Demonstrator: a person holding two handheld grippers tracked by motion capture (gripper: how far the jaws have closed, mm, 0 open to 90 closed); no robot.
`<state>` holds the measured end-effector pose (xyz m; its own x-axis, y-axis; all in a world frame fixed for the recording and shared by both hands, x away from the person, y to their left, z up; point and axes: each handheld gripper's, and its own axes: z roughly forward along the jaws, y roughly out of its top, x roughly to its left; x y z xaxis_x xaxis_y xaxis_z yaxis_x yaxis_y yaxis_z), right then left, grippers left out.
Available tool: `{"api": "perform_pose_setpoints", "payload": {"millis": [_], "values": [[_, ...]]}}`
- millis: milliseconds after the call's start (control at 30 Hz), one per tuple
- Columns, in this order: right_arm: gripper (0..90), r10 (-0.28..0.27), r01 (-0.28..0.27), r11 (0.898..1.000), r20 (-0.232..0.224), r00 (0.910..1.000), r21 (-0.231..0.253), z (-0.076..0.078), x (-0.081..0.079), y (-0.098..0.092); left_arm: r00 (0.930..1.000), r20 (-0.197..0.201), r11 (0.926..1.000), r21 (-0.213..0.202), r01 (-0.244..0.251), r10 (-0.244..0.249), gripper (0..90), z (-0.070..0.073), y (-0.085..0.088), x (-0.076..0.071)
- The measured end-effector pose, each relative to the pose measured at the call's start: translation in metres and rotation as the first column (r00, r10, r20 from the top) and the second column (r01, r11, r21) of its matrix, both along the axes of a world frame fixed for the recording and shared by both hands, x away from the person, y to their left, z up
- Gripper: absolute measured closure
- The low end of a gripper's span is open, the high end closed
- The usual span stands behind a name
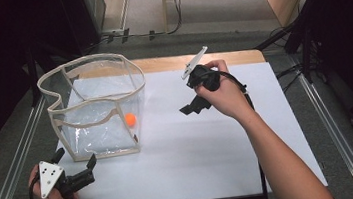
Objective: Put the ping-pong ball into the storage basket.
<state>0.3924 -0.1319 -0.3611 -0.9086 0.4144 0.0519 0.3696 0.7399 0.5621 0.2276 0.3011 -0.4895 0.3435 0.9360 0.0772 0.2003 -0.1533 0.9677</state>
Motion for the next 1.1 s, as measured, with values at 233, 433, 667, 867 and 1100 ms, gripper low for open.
{"api": "perform_pose_setpoints", "payload": {"millis": [233,433,667,867,1100], "values": [[0.0,-0.010,0.010,1.000,0.001,1.0000,0.006,-0.009,-0.004,-0.009,1.0000,0.000,1.0000,0.000,0.000,0.000,0.9,0.000,0.000,0.000],[0.0,-0.016,0.015,1.000,0.007,0.9999,0.019,-0.015,-0.008,-0.016,1.0000,0.000,1.0000,0.000,-0.001,0.001,0.9,0.000,0.000,0.000],[0.0,-0.028,0.028,0.999,0.005,0.9996,0.031,-0.023,-0.013,-0.025,1.0000,0.000,1.0000,-0.002,0.000,0.000,0.9,0.000,0.000,0.000],[0.0,-0.043,0.043,0.998,0.000,0.9991,0.037,-0.029,-0.018,-0.033,1.0000,-0.001,1.0000,-0.001,-0.001,0.001,0.9,0.000,0.000,0.000],[0.0,-0.056,0.056,0.997,0.000,0.9984,0.050,-0.036,-0.025,-0.042,1.0000,0.001,1.0000,0.001,-0.002,0.002,0.9,0.000,0.000,0.000]]}}
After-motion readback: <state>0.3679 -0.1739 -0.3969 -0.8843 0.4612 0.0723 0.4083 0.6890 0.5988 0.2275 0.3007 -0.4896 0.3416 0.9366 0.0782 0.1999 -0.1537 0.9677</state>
